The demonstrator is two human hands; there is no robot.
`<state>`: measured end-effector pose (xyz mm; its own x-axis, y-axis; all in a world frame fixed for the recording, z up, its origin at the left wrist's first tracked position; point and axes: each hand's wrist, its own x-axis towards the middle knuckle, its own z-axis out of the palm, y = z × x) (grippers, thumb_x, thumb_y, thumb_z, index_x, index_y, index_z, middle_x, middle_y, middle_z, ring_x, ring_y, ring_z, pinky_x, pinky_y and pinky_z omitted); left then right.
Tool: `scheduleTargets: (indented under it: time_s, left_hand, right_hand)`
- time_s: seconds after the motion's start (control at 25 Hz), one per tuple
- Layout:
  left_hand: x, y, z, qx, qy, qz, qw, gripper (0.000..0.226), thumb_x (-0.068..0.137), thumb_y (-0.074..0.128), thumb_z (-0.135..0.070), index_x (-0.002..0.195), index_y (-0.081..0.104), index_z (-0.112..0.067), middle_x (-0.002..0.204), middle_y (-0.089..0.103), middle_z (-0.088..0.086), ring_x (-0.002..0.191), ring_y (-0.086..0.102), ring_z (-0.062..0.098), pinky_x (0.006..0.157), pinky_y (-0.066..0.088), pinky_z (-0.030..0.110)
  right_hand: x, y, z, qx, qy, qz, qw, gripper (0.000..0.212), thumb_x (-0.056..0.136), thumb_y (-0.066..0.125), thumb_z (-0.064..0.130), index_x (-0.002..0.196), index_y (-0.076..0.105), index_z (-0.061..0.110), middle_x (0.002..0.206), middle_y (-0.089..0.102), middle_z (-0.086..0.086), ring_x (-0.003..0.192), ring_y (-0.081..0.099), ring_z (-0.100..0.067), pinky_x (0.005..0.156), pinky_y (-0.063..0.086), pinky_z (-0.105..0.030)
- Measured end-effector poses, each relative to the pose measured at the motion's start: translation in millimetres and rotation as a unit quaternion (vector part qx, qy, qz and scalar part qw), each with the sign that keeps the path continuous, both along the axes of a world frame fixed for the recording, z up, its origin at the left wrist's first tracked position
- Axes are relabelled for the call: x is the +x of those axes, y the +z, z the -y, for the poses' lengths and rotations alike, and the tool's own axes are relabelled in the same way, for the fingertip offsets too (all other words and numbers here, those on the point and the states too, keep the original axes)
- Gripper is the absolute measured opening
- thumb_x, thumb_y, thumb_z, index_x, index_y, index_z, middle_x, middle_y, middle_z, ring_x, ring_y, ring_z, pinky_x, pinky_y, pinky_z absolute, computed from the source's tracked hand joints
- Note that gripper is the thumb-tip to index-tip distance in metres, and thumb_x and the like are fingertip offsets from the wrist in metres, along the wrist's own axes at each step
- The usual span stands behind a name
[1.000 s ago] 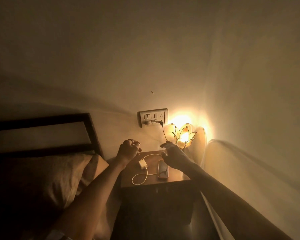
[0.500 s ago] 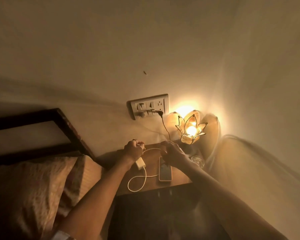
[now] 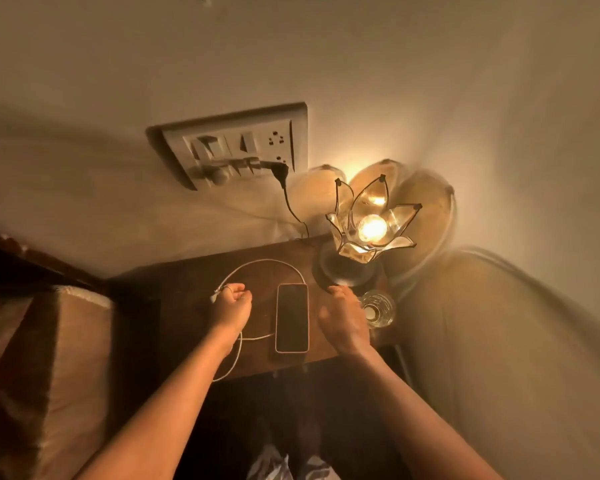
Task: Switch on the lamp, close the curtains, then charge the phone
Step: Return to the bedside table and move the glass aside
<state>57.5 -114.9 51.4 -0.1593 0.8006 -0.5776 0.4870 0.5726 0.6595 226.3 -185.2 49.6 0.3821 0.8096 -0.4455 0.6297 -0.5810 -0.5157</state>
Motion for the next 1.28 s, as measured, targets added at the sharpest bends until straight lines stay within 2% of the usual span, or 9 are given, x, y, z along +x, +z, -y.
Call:
scheduleTargets:
  time_s: [0.08,0.16,0.28,0.36,0.52,0.64,0.88,1.08,1.28]
  left_hand:
    - [4.4,-27.0,-5.2,-0.016,-0.019,-0.005,1.0,0.031,0.092,0.049,-0.011,0.12,0.052,0.0,0.12,0.061,0.023,0.11,0.058,0.035,0.095,0.045,0.039]
    - [6.0,-51.5,-10.4,-0.027,-0.036,-0.021,0.999,0.031,0.091,0.05,-0.014,0.12,0.053,-0.003,0.12,0.062,0.019,0.11,0.058,0.032,0.095,0.044,0.037]
    - [5.0,-75.9,-15.4,-0.039,-0.052,-0.038,0.997,0.031,0.092,0.049,-0.015,0.121,0.053,-0.006,0.12,0.062,0.016,0.11,0.058,0.03,0.092,0.043,0.034]
    - [2.5,-91.7,-20.1,-0.047,-0.046,-0.044,0.997,0.031,0.092,0.049,-0.016,0.122,0.053,-0.007,0.122,0.061,0.015,0.112,0.057,0.029,0.091,0.042,0.033]
    - [-4.8,-112.2,-25.0,-0.059,-0.031,-0.057,0.996,0.031,0.092,0.048,-0.017,0.122,0.053,-0.01,0.123,0.061,0.012,0.11,0.057,0.027,0.091,0.043,0.034]
    - [-8.1,-115.1,-22.2,-0.058,-0.029,-0.058,0.996,0.03,0.092,0.048,-0.017,0.121,0.053,-0.011,0.123,0.061,0.012,0.109,0.057,0.028,0.093,0.045,0.037]
    - [-34.5,-105.2,-19.3,-0.046,0.008,-0.048,0.998,0.03,0.092,0.048,-0.015,0.121,0.055,-0.009,0.124,0.061,0.013,0.111,0.057,0.028,0.082,0.04,0.028]
    - [-73.5,-92.4,-20.0,-0.037,0.06,-0.009,0.997,0.033,0.092,0.044,-0.002,0.124,0.053,-0.001,0.129,0.057,0.02,0.119,0.054,0.031,0.097,0.041,0.033]
    - [-114.6,-94.8,-32.3,-0.021,0.096,0.007,0.995,0.035,0.091,0.044,-0.002,0.125,0.051,0.0,0.133,0.054,0.02,0.12,0.053,0.032,0.1,0.041,0.035]
  right_hand:
    - [23.1,-27.8,1.6,-0.027,-0.029,0.055,0.998,0.057,0.085,0.053,0.021,0.139,0.038,0.009,0.149,0.034,-0.013,0.141,0.027,-0.028,0.114,0.029,-0.042]
    - [46.0,-55.1,1.8,-0.063,-0.042,0.101,0.992,0.07,0.085,0.056,0.027,0.145,0.024,0.011,0.157,0.016,-0.015,0.146,0.011,-0.03,0.118,0.017,-0.043]
    - [69.4,-84.9,0.3,-0.122,-0.057,0.104,0.985,0.088,0.081,0.064,0.035,0.148,0.011,0.018,0.159,0.0,-0.013,0.145,0.001,-0.036,0.117,0.013,-0.052]
    - [77.0,-103.1,-0.7,-0.151,-0.063,0.085,0.983,0.092,0.08,0.067,0.033,0.148,0.007,0.023,0.159,-0.004,-0.011,0.144,0.0,-0.04,0.114,0.017,-0.057]
    - [79.1,-123.6,0.8,-0.101,-0.072,0.139,0.982,0.073,0.079,0.063,0.025,0.142,0.025,0.022,0.146,0.024,-0.013,0.131,0.025,-0.047,0.099,0.039,-0.053]
    - [79.1,-120.5,0.7,-0.086,-0.078,0.141,0.983,0.068,0.077,0.065,0.029,0.137,0.033,0.022,0.134,0.034,-0.012,0.123,0.033,-0.043,0.091,0.044,-0.051]
    - [43.3,-103.0,7.3,-0.075,0.002,0.168,0.983,0.072,0.074,0.065,0.03,0.138,0.034,0.028,0.136,0.036,-0.006,0.124,0.035,-0.034,0.09,0.047,-0.046]
    - [-17.2,-81.0,-11.0,-0.036,0.102,0.154,0.982,0.074,0.073,0.065,0.039,0.138,0.032,0.031,0.137,0.035,-0.001,0.123,0.037,-0.031,0.083,0.051,-0.044]
    - [-93.5,-74.0,-56.6,0.008,0.201,0.13,0.971,0.07,0.075,0.063,0.044,0.137,0.031,0.036,0.144,0.033,-0.001,0.127,0.036,-0.031,0.083,0.051,-0.043]
